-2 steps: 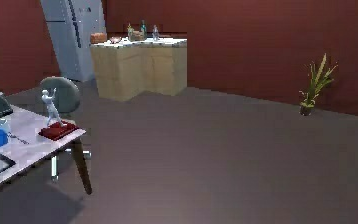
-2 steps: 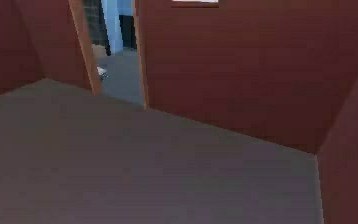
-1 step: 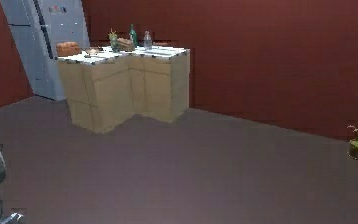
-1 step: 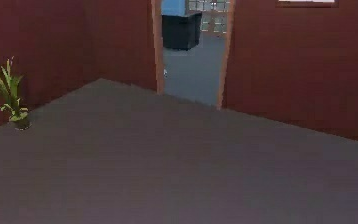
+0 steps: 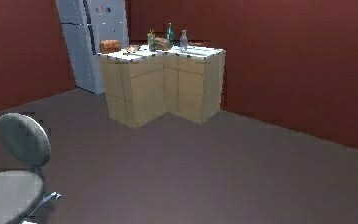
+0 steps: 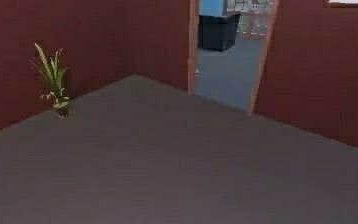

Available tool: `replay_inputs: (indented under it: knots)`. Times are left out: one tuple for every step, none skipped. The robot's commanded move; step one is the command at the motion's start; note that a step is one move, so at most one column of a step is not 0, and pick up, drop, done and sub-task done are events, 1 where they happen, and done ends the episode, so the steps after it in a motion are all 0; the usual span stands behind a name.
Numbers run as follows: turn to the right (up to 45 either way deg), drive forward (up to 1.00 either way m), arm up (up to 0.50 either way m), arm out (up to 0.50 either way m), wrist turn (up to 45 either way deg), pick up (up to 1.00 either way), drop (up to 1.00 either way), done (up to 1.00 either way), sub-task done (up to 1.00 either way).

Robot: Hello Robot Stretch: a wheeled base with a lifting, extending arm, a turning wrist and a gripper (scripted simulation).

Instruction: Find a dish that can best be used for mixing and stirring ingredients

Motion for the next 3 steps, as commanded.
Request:
replay_inputs:
  knots:
    - [0.0, 0.25, 0.00, 0.00, 0.0, 0.00, 0.00, 0.00, 0.00]
    - [-15.0, 0.00, 0.00, 0.00, 0.0, 0.00, 0.00, 0.00, 0.00]
    - [0.0, 1.00, 0.00, 0.00, 0.0, 0.00, 0.00, 0.00, 0.00]
